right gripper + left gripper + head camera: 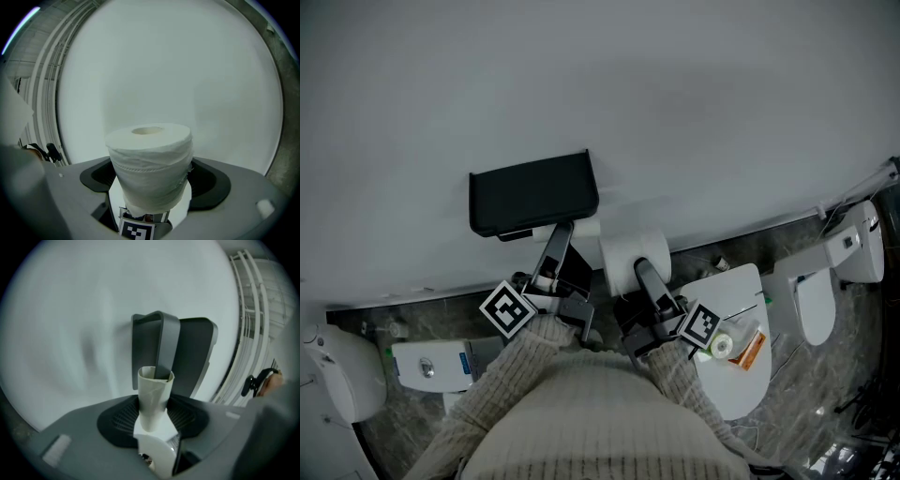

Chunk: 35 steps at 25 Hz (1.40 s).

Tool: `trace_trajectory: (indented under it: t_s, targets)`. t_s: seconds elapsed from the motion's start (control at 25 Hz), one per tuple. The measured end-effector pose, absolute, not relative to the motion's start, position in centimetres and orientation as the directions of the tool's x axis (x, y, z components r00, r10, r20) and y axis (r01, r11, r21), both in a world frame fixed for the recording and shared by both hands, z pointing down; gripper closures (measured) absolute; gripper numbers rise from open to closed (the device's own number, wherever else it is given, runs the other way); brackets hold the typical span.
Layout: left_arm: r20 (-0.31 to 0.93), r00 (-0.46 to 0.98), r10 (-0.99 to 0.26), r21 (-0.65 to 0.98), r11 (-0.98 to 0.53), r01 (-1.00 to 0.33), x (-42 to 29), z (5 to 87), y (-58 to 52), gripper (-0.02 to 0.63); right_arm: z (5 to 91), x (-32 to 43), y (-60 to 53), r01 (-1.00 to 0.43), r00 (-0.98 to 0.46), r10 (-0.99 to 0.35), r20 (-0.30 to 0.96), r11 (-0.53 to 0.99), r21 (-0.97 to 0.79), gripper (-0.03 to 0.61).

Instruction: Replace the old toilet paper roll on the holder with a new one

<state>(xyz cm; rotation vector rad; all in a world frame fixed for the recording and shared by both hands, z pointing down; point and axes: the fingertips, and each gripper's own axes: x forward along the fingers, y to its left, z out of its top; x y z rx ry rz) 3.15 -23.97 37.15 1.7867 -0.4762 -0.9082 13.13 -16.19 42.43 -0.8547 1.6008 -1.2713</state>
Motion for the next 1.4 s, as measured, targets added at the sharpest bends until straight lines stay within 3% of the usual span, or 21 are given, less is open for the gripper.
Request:
trace_trajectory:
  t_s: [0.88, 1.4]
  targets:
    - [-0.342, 0.757, -0.557, 0.924, -0.347, 0.162, 11.3, 37.4, -22.3, 0.436, 41.8, 20.0, -13.1, -0.030, -0.174, -0.958, -0.229, 0.238, -0.971, 0.112]
    - [-0.306, 0.787, -0.535, 0.938, -0.311, 0.154, 11.1, 39.0, -20.7, 0.436, 42.6, 21.1, -12.7, 0.000, -0.097, -0.972, -0.214, 0.215, -0.977, 0.113]
